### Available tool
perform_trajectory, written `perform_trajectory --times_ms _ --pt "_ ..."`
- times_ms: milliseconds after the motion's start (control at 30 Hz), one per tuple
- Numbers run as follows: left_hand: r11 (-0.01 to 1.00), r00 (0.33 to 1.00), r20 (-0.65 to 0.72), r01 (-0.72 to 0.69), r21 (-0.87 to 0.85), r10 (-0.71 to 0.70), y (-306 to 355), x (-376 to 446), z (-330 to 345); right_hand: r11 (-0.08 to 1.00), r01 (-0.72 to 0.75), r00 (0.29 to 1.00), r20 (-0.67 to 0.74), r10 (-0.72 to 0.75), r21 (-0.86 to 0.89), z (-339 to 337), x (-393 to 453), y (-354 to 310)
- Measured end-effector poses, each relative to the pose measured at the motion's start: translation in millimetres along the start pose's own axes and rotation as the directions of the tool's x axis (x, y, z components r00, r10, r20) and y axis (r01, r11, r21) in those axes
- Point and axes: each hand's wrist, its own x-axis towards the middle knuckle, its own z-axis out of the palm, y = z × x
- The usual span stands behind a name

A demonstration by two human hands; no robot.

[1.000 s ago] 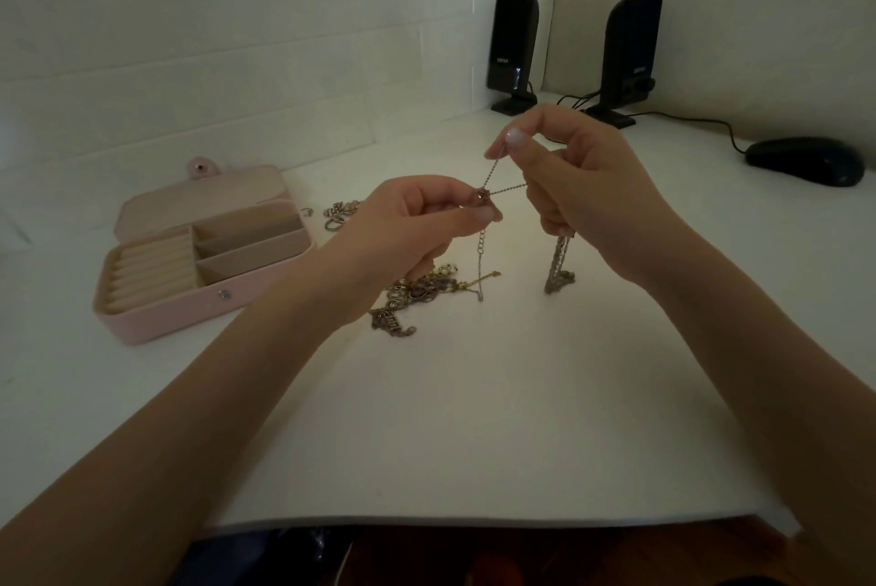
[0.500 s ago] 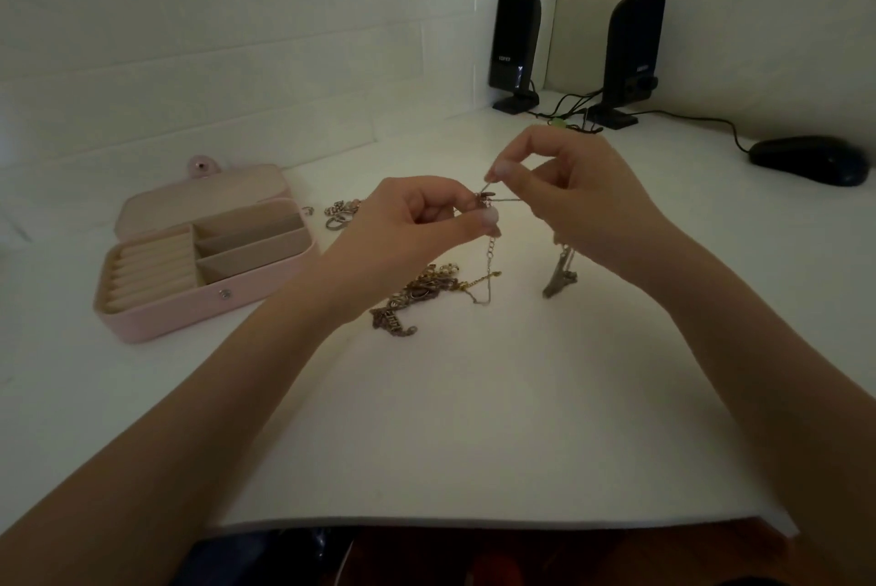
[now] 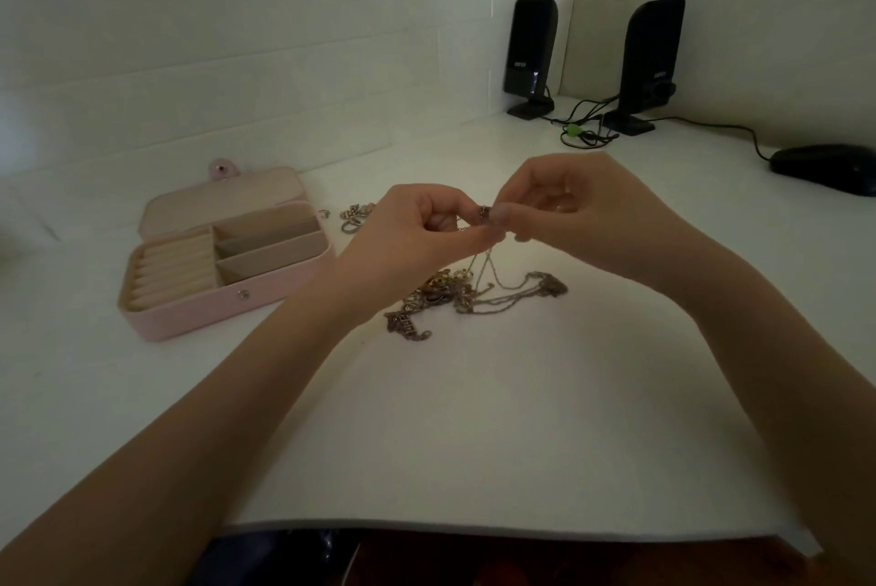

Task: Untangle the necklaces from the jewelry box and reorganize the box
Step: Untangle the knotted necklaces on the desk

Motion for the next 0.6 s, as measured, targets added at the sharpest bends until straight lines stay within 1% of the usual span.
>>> perform_trajectory --times_ms 67,167,300,400,500,600 --pt "0.999 1.0 0.009 -0.012 0.039 0.012 -1 0 0 0.999 0.0 1.0 -0.016 -0.001 -0.052 4 0 1" --pt "0.998 1.0 0.02 -0.014 0.058 0.013 -1 0 -1 1.0 0.011 0.999 -0.039 -0.012 -0.024 4 1 1" --pt "0.999 0.999 0.041 0.018 0.041 -0.02 1 1 -3 0.995 0.023 1.0 -0.009 -0.022 0.096 3 1 -1" --pt "0.998 0.998 0.051 0.026 0.055 -0.029 1 2 -5 0.978 -0.045 0.999 0.012 0.043 0.204 4 1 -1" --pt "0.996 0.998 0.053 0.021 0.083 -0.025 1 2 -6 0.933 -0.121 0.993 0.036 0.115 0.338 8 0 -2" --pt "0.993 0.999 0.043 0.013 0.115 -0.018 1 2 -4 0.895 -0.164 0.986 0.045 0.16 0.416 13 0 -3"
